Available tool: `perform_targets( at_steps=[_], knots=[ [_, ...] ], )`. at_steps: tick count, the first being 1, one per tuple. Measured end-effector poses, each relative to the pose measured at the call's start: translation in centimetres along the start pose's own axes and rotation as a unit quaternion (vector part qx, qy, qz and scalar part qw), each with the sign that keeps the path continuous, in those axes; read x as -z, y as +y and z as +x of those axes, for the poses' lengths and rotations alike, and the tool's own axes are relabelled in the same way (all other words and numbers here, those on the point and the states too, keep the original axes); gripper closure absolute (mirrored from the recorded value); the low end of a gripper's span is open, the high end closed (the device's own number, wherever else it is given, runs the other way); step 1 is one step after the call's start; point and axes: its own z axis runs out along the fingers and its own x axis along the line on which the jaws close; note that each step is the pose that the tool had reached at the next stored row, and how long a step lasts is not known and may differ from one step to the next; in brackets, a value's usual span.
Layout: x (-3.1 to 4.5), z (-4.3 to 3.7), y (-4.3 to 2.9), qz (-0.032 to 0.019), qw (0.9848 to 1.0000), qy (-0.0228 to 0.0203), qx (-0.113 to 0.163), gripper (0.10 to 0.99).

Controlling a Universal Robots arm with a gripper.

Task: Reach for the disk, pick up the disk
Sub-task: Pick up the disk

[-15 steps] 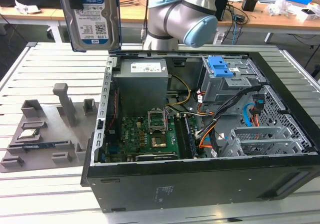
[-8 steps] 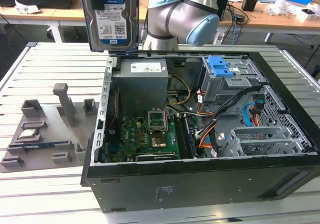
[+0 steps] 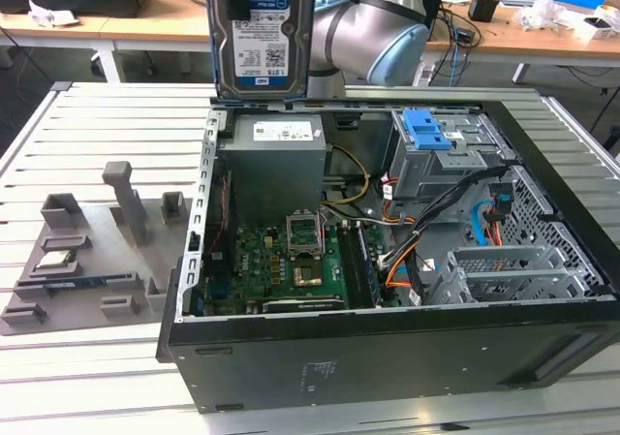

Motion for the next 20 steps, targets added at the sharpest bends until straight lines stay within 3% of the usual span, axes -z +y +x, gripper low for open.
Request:
perform_targets(
  at_steps=[3,9,12,17,20],
  knots=[
    [0.04,0.04,-0.95,-0.0001,1.0000,0.0000,0.000,0.722],
    [0.17,-0.05,-4.33,0.0000,1.0000,0.0002,0.000,0.722],
    [0.21,-0.03,-5.19,-0.0001,1.0000,0.0003,0.000,0.722],
    [0.31,0.13,-7.96,-0.0001,1.0000,0.0002,0.000,0.722],
    [0.31,0.48,-8.18,-0.0001,1.0000,0.0002,0.000,0.722]
  ],
)
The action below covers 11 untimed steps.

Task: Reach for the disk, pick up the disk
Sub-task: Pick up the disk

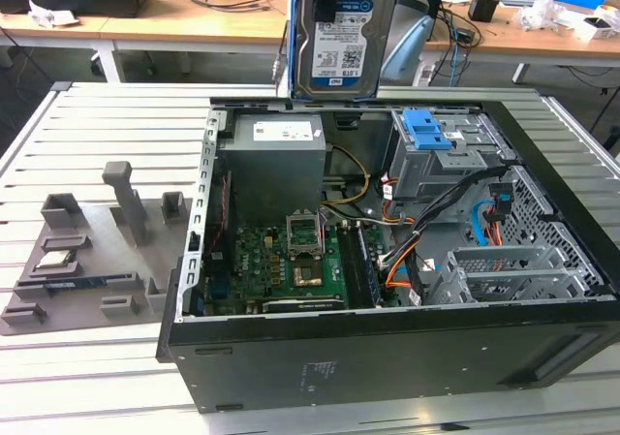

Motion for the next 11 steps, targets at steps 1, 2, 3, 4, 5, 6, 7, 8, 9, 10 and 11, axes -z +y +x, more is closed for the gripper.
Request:
perform_targets(
  at_steps=[1,2,3,4,5,6,7,8,9,10,11],
  knots=[
    [0.00,0.17,0.01,0.0000,1.0000,0.0000,0.000,0.722],
    [0.00,0.43,0.02,0.0000,1.0000,0.0000,0.000,0.722],
    [-0.01,1.02,0.05,0.0000,1.0000,0.0000,0.000,0.722],
    [-0.02,1.59,0.08,0.0000,1.0000,0.0000,0.000,0.722],
    [-0.03,2.31,0.12,0.0000,1.0000,0.0000,0.000,0.722],
    [-0.04,2.83,0.14,0.0000,1.0000,0.0000,0.000,0.722],
    [-0.04,3.13,0.16,0.0000,1.0000,0.0000,0.000,0.722],
    [-0.05,3.46,0.17,0.0000,1.0000,0.0000,0.000,0.722],
    [-0.06,3.78,0.19,0.0000,1.0000,0.0000,0.000,0.722],
    [-0.06,4.12,0.22,0.0000,1.0000,0.0000,0.000,0.722],
    [-0.07,4.59,0.24,0.0000,1.0000,0.0000,0.000,0.722]
  ],
)
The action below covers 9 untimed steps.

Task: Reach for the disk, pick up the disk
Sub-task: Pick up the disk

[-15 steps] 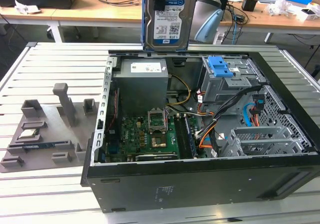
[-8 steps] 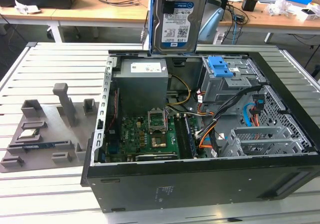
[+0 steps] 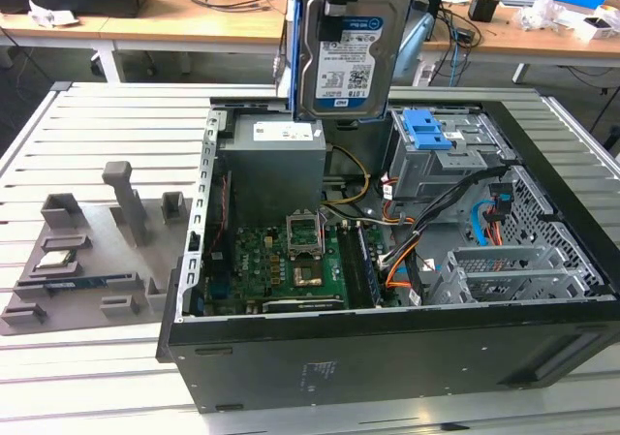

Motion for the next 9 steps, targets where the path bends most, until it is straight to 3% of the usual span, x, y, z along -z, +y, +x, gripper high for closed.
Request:
perform_targets(
  at_steps=[3,5,9],
  knots=[
    [-0.03,1.75,0.09,0.0000,1.0000,0.0000,0.000,0.722],
    [-0.04,2.39,0.13,0.0000,1.0000,0.0000,0.000,0.722],
    [-0.11,5.13,0.28,0.0000,1.0000,-0.0001,0.000,0.722]
  ],
)
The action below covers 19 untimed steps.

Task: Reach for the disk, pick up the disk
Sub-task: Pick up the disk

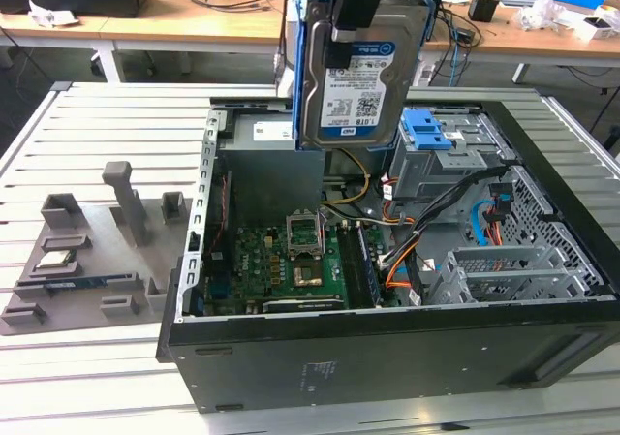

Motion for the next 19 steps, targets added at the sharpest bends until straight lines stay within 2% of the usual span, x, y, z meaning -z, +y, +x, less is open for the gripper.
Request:
perform_targets(
  at_steps=[3,8,11,13,16,17,19],
  knots=[
    [-0.04,1.75,0.10,0.0000,1.0000,0.0000,0.000,0.722],
    [-0.08,3.64,0.20,-0.0001,1.0000,0.0000,0.000,0.722],
    [-0.12,5.61,0.31,0.0000,1.0000,0.0000,0.000,0.722],
    [-0.15,7.34,0.41,0.0000,1.0000,0.0000,0.000,0.722],
    [-0.17,8.69,0.49,-0.0001,1.0000,0.0001,0.000,0.722],
    [-0.20,9.66,0.54,0.0000,1.0000,0.0000,0.000,0.722],
    [-0.23,10.58,0.57,0.0000,1.0000,0.0000,0.000,0.722]
  ],
)
